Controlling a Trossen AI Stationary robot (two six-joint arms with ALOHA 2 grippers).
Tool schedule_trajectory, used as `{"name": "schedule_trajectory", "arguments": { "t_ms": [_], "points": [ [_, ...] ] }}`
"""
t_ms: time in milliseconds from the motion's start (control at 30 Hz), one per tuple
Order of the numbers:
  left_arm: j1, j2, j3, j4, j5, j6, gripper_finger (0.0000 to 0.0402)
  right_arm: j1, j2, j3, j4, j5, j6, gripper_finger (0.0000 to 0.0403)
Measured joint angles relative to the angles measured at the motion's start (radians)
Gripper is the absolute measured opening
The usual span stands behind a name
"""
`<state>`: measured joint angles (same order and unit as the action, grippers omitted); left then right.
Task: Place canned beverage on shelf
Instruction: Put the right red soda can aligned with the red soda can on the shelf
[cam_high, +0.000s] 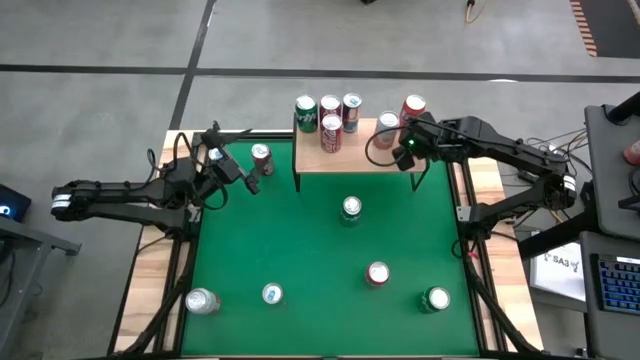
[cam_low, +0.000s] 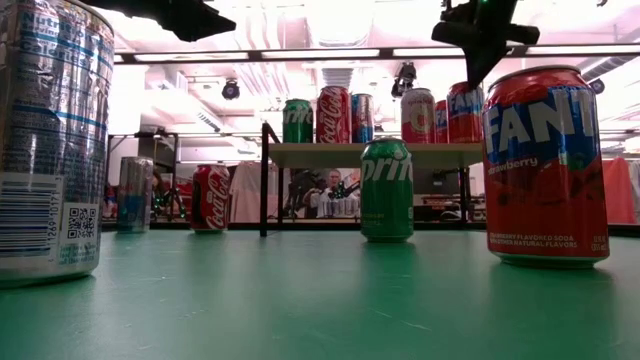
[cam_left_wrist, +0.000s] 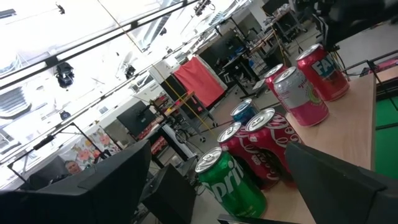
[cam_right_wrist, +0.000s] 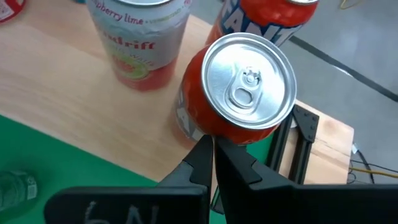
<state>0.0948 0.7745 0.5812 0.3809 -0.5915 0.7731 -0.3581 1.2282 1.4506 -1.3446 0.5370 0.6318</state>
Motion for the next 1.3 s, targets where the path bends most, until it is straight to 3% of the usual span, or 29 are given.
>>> {"name": "schedule_trajectory", "arguments": {
  "t_ms": [267, 500, 833, 1300],
  "points": [
    [0.0, 0.0, 0.0, 0.0, 0.0, 0.0, 0.0356, -0.009, 0.0, 0.0, -0.001, 0.009, -0.005, 0.0009],
    [0.0, 0.0, 0.0, 0.0, 0.0, -0.003, 0.0356, -0.009, 0.0, 0.0, -0.003, -0.1, 0.042, 0.0009],
    [0.0, 0.0, 0.0, 0.0, 0.028, -0.004, 0.0356, -0.016, 0.001, 0.0, 0.001, -0.012, 0.035, 0.0009],
    [0.0, 0.0, 0.0, 0.0, 0.027, -0.004, 0.0356, -0.056, 0.001, 0.0, 0.071, -0.008, -0.036, 0.0009]
  ]
}}
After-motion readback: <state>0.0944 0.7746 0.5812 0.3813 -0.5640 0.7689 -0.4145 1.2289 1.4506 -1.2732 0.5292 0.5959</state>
